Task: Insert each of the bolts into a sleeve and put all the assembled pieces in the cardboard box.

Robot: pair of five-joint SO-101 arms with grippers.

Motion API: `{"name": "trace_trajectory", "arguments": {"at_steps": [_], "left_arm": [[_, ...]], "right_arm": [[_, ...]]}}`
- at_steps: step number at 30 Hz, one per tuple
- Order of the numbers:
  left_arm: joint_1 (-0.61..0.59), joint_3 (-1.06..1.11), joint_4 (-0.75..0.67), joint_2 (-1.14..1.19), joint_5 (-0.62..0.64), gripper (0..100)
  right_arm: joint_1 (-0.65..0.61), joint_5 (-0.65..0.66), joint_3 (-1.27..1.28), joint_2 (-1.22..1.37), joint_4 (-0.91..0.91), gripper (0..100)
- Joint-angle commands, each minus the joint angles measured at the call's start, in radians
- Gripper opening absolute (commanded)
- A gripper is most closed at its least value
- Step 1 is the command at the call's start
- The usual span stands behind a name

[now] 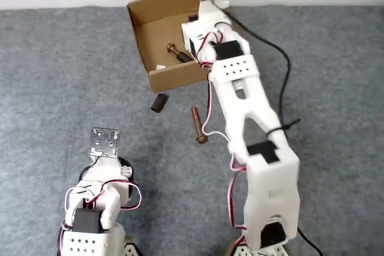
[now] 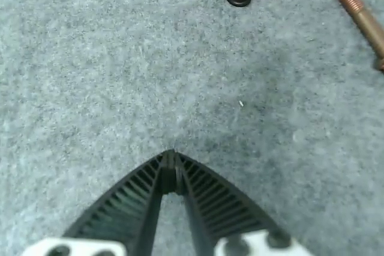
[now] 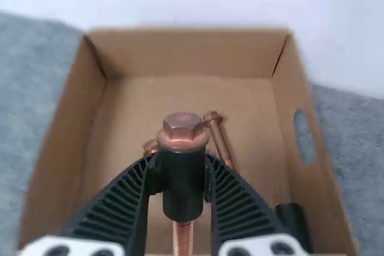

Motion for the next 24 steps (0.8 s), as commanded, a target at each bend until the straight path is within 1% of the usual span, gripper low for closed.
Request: {"name": "trace_trajectory", "arguments": {"at_steps": [1,6,8,10,13,15,17,19,24], "left_arm": [[-0.032,-0.004,-0.035,-0.006,0.000,0],[-0.038,-0.004,-0.043,-0.006,0.000,0],[-0.038,-0.004,-0.043,-0.006,0.000,0],[-0.038,-0.004,-0.044,-0.006,0.000,0],[-0.038,-0.004,-0.046,-0.006,0.000,0],[-0.038,-0.004,-0.046,-0.006,0.000,0],[-0.040,-0.004,-0.048,-0.006,0.000,0],[-0.041,-0.004,-0.054,-0.006,0.000,0],[-0.100,-0.004,-0.072,-0.006,0.000,0]], "right_arm": [[0.015,0.021,-0.175,0.097,-0.031,0.8],[0.008,0.025,-0.321,0.236,0.004,0.9],[0.008,0.057,-0.351,0.268,0.048,1.4],[0.008,0.071,-0.387,0.286,0.107,6.5],[0.008,0.072,-0.446,0.300,0.208,18.6],[0.007,0.072,-0.482,0.300,0.269,21.6],[0.007,0.071,-0.520,0.298,0.314,20.6],[0.007,0.066,-0.565,0.294,0.352,17.3],[-0.016,0.063,-0.710,0.295,0.519,3.6]]}}
